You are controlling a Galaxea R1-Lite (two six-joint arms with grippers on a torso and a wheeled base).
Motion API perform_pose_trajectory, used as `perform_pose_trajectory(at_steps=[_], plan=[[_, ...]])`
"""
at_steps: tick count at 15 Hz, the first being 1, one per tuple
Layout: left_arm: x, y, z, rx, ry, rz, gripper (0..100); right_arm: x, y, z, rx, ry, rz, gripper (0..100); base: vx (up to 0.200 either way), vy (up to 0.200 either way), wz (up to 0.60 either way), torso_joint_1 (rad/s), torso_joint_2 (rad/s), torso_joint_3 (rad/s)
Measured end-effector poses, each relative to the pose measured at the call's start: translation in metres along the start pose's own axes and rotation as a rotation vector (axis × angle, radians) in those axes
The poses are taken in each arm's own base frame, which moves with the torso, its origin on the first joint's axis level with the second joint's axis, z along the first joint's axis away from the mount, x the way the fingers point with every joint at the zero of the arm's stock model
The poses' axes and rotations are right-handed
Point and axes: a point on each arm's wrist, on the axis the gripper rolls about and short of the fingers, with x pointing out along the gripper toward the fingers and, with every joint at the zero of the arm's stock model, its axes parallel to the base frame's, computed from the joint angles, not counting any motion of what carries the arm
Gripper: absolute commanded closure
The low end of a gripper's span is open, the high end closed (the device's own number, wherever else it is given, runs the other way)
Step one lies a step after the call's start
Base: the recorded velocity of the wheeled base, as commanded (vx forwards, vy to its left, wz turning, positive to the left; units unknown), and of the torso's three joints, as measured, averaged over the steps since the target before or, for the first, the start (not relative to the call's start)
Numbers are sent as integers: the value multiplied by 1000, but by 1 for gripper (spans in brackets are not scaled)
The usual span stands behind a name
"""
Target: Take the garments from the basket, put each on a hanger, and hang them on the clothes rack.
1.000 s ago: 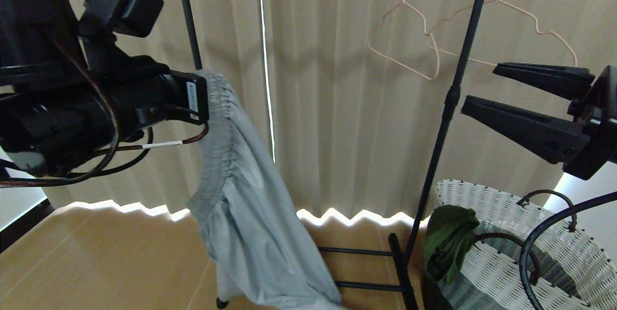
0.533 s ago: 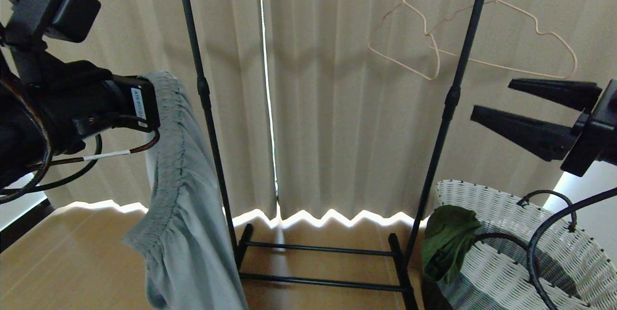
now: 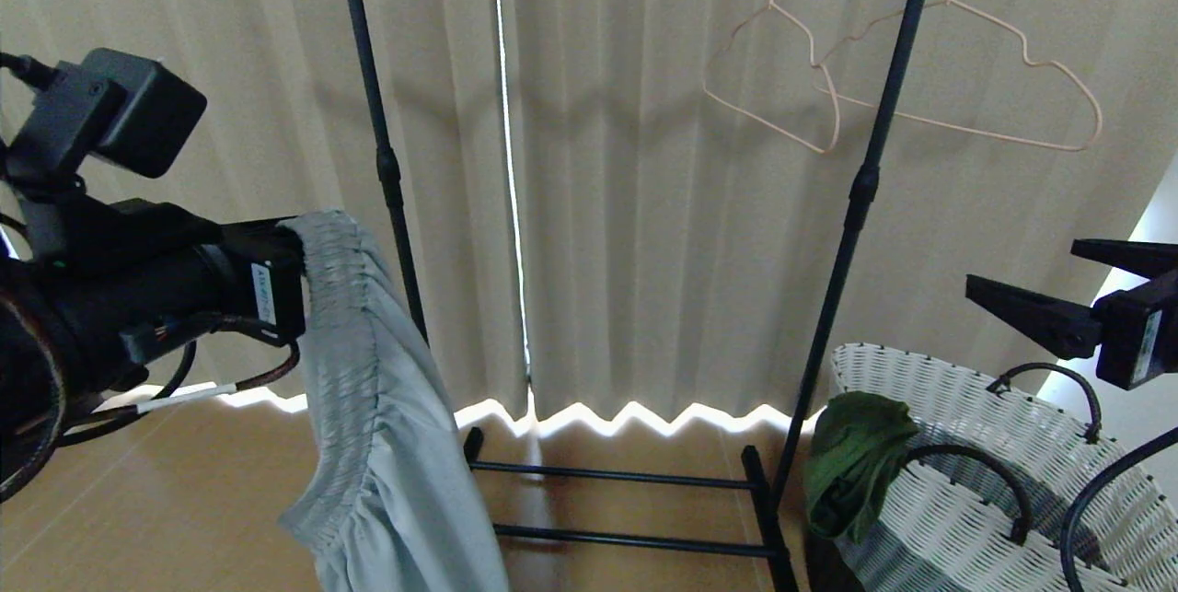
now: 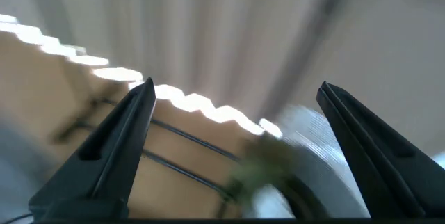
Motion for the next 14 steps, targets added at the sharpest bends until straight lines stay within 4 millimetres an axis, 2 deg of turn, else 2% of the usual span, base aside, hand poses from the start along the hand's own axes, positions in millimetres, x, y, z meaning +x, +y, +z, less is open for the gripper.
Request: perform_pose_trajectory(at_steps=[6,10,14], plan=[[-34,2,-20,2,-4,-21,100,-20,-6,-18,-93,13,-96,0,0,0,0,0,0,0],[-37,7,-11,-6,-41,0,100,-24,-8,-20,-86,-4,-113,0,0,0,0,0,0,0],[-29,14,-8,-13,-34,45,100,-17,-8,-21,-82,-101,-133,0,0,0,0,0,0,0]])
